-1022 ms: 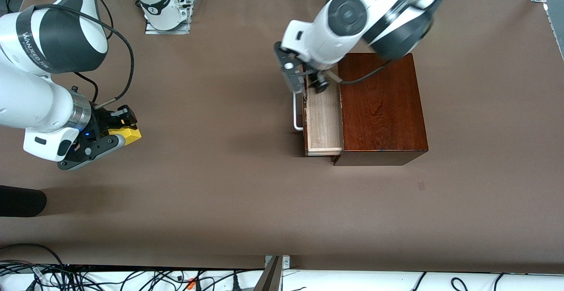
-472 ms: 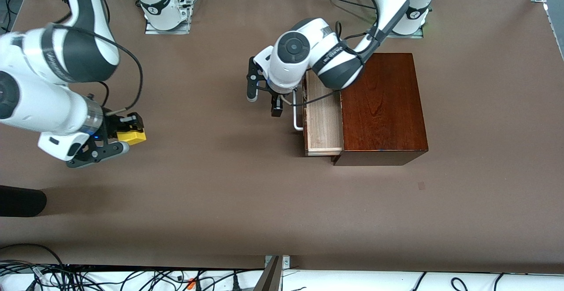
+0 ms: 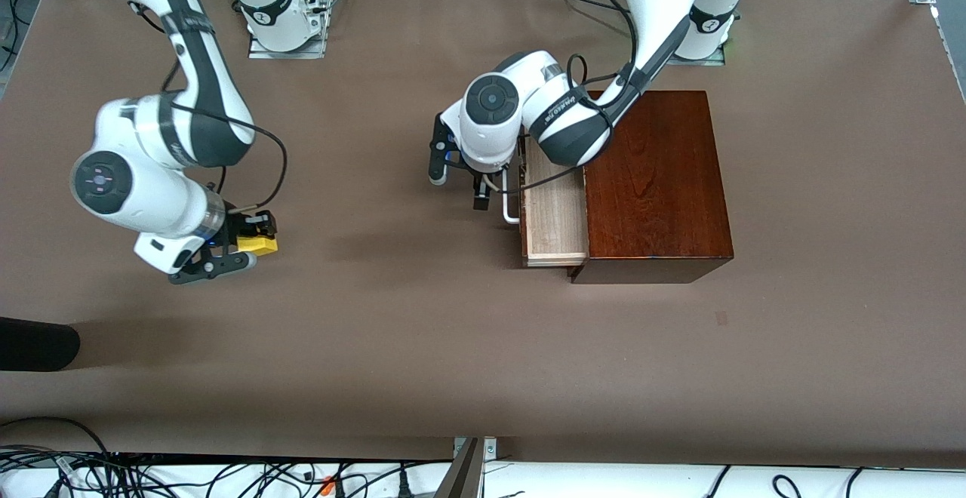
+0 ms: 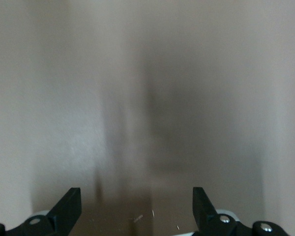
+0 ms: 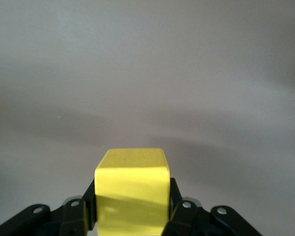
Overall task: Open drawer, take yellow block, close drawer
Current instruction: 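Set down the cube with the right gripper while the left gripper closes the drawer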
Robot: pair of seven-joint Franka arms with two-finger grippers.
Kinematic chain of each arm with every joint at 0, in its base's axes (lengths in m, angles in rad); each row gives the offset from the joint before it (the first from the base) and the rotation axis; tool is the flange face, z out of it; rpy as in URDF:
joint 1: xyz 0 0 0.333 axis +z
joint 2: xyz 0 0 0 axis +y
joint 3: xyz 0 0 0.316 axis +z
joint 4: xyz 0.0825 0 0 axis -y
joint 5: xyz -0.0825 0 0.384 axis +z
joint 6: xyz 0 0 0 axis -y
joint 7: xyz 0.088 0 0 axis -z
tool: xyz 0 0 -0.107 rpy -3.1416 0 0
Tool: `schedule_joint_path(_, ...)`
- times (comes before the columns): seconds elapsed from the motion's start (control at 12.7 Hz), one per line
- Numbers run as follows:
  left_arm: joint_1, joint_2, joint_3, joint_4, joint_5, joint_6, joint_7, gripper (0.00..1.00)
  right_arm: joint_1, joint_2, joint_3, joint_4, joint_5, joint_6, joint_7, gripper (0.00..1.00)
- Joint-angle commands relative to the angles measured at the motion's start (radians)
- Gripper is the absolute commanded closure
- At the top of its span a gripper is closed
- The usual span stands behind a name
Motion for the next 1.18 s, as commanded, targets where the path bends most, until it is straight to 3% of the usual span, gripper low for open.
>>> schedule_joint_path(0.0, 0.020, -0.019, 0.002, 0.000, 0.038, -0.087, 0.022, 0.00, -0.007, 0.058, -0.007, -0.036, 0.002, 0.102, 0.048, 0.92)
schedule_joint_path(0.31, 0.038, -0.022, 0.001, 0.001, 0.112, -0.178, 0.022, 0.00, -0.009, 0.171, -0.015, -0.044, 0.005, 0.242, 0.091, 0.88)
schedule_joint_path(0.63, 0.072, -0.037, 0.002, 0.008, 0.173, -0.288, 0.024, 0.00, -0.020, 0.200, -0.033, -0.077, 0.013, 0.290, 0.110, 0.58)
schedule_joint_path(0.71, 0.081, -0.039, 0.002, 0.008, 0.174, -0.298, 0.024, 0.00, -0.021, 0.195, -0.035, -0.077, 0.013, 0.288, 0.106, 0.20)
schedule_joint_path(0.79, 0.090, -0.039, 0.002, 0.008, 0.177, -0.301, 0.025, 0.00, -0.021, 0.188, -0.035, -0.077, 0.011, 0.279, 0.106, 0.00)
schedule_joint_path(1.1, 0.098, -0.040, 0.001, 0.008, 0.226, -0.317, 0.024, 0.00, -0.021, 0.087, -0.033, -0.077, 0.010, 0.276, 0.103, 0.00)
